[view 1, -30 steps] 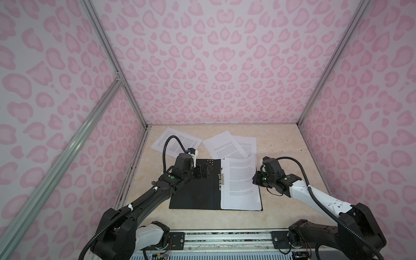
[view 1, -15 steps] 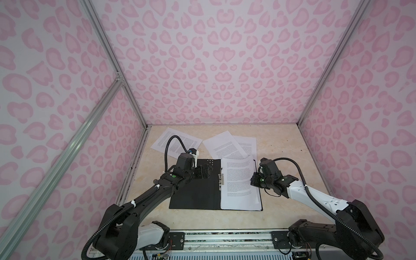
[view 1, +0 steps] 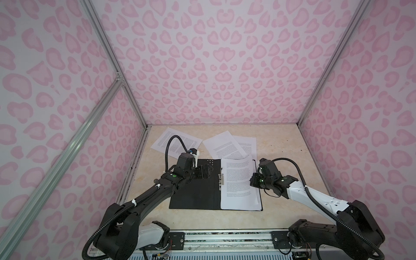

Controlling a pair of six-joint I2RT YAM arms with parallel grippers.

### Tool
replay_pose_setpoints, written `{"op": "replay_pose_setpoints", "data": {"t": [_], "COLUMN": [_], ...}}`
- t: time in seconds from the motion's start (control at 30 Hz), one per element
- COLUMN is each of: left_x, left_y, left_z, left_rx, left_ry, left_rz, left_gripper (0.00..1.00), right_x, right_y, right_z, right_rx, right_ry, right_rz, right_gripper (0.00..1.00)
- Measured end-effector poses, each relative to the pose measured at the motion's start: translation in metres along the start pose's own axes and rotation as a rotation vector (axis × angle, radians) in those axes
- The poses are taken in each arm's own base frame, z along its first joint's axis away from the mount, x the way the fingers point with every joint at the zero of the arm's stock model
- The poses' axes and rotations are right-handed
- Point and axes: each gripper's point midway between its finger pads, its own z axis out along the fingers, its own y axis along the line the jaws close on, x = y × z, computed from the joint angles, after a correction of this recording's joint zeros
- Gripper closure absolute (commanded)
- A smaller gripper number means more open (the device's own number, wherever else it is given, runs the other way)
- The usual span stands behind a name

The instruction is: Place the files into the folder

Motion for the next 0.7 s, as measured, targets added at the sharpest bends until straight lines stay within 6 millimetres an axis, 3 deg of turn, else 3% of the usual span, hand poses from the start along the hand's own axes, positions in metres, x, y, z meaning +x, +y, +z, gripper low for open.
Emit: {"op": "replay_pose_setpoints", "data": {"t": [0.63,0.7], "left_x": [0.0009,0.0009], "left_y": [0.0004,0.0004], "left_z": [0.0022,0.0022], "left_rx": [-0.002,-0.002], "left_ry": [0.007,0.007], "left_rz": [0.0,0.0], "left_gripper": [0.03,0.03], "right_x": [0.0098,0.009], "right_y": [-0.0009,-0.0019], "right_z": [0.0044,0.0045], "right_rx": [0.008,0.014], "right_ry": [0.026,0.021], "right_rz": [-0.008,-0.008], "right_gripper": [1.0,0.94]}}
